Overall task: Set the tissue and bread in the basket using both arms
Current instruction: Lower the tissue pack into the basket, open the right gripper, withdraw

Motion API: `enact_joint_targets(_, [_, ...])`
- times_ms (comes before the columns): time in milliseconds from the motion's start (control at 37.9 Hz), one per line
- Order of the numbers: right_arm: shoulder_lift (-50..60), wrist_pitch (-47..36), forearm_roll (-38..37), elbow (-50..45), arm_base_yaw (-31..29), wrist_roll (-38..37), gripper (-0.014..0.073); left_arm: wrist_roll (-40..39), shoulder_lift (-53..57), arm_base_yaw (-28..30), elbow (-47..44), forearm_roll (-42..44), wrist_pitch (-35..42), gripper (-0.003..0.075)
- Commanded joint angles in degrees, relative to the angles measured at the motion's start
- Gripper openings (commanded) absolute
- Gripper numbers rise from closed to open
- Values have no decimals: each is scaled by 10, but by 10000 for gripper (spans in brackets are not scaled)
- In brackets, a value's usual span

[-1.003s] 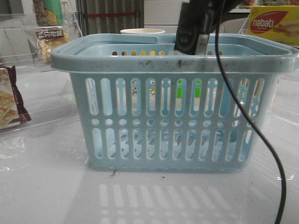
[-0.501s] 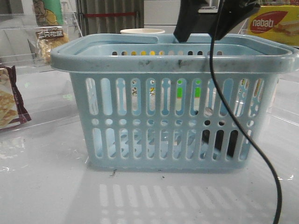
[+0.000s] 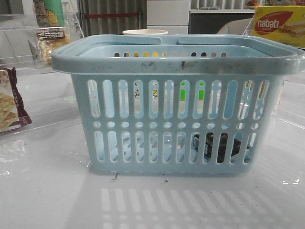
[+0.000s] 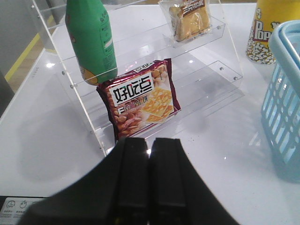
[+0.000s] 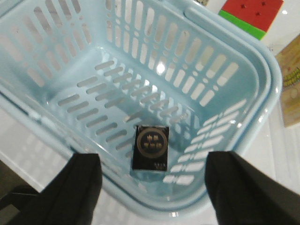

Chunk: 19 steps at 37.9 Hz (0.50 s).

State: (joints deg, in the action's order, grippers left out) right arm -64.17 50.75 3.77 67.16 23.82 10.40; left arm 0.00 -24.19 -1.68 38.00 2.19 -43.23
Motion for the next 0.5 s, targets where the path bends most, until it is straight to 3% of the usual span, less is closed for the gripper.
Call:
enact_joint_targets(0, [63, -7, -23, -19, 0, -22, 569, 0, -9, -5, 15, 0, 43, 91])
enact_joint_targets(158, [150, -7, -38, -82, 0, -67, 569, 0, -9, -5, 15, 0, 43, 91])
enact_joint_targets(475, [283, -9, -38, -167, 0, -69, 569, 0, -9, -5, 15, 0, 43, 91])
